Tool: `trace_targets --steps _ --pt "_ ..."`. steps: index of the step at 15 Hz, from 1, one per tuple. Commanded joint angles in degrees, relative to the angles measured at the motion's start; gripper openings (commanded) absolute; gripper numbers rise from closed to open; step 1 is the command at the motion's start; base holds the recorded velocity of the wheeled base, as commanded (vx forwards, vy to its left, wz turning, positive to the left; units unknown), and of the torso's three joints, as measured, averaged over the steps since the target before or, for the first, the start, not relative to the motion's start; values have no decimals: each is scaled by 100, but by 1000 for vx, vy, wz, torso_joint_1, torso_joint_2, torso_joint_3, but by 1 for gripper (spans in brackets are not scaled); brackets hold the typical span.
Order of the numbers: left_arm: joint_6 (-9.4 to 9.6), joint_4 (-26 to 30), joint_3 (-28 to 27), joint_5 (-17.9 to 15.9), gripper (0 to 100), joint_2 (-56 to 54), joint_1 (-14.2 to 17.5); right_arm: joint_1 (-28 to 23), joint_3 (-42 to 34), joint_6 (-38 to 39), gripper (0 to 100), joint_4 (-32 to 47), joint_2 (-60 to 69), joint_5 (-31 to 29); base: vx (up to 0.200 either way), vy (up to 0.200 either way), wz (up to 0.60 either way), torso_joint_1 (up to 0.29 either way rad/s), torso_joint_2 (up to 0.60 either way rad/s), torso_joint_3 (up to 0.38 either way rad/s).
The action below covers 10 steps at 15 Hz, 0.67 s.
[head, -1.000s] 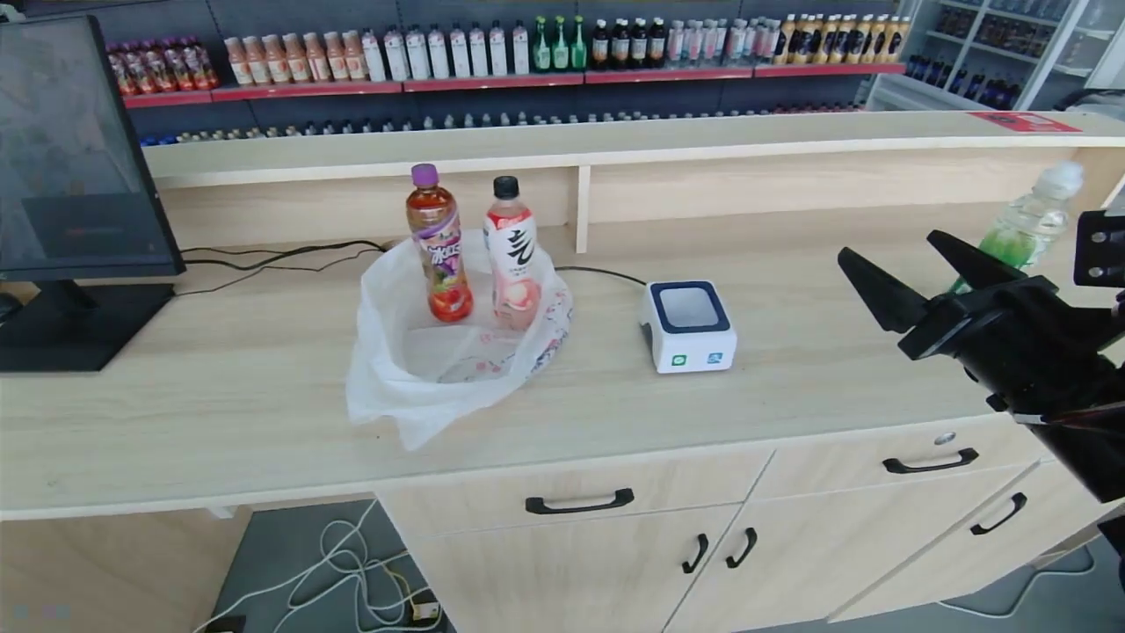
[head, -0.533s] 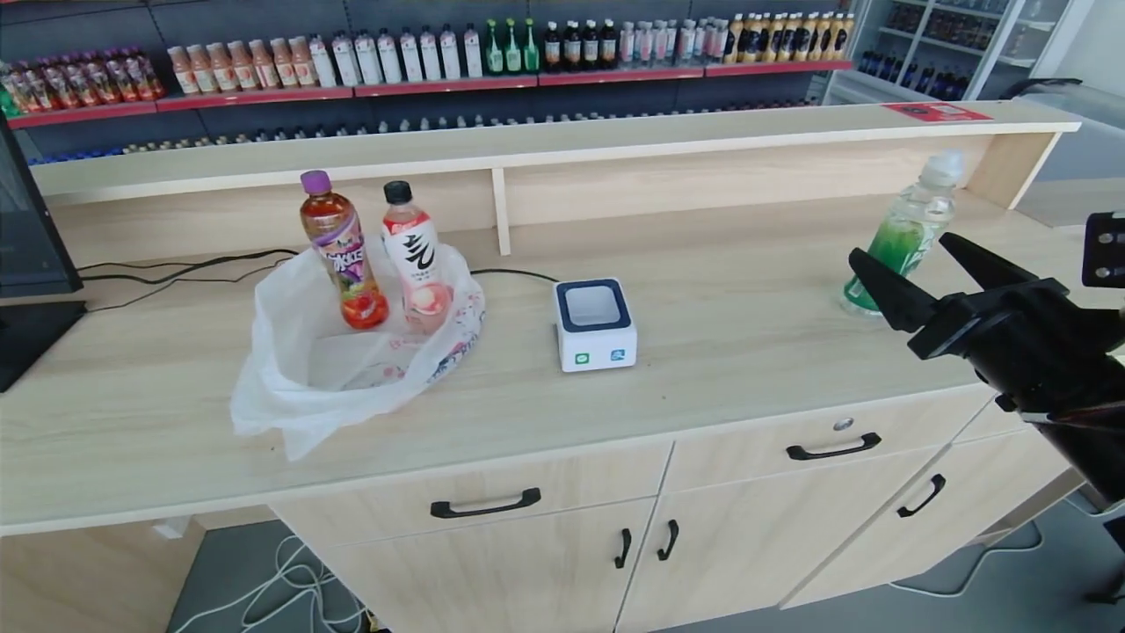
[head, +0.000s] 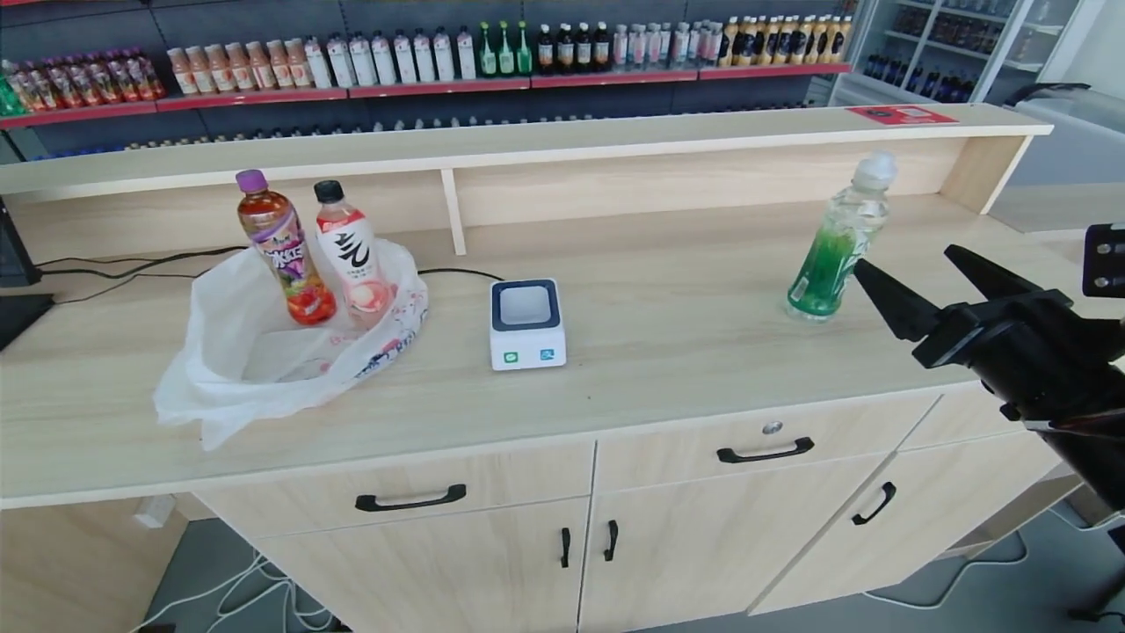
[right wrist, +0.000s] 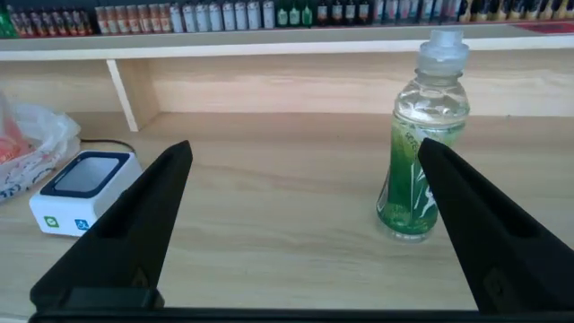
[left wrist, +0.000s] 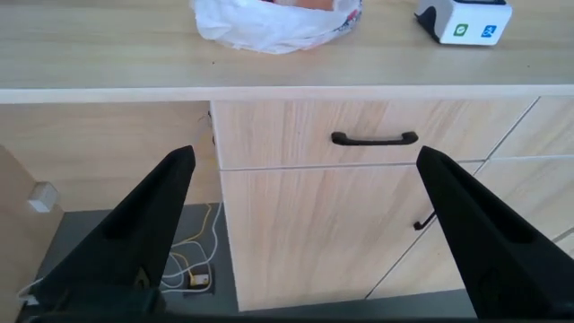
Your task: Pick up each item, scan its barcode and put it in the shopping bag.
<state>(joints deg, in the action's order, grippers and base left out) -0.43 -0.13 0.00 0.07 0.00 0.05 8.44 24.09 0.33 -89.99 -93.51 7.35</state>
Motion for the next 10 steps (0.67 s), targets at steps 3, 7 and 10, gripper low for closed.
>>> trace_targets --steps 3,7,10 --pt "-1 -4 0 1 100 9 4 -307 105 -7 100 -1 -27 3 0 -200 0 2 4 1" --pt "-1 -4 0 1 100 9 4 -299 -36 -7 100 -1 -53 3 0 -200 0 0 2 4" --pt "-1 -4 0 1 100 9 4 -149 -176 -24 100 -1 -62 3 0 -200 0 1 7 5"
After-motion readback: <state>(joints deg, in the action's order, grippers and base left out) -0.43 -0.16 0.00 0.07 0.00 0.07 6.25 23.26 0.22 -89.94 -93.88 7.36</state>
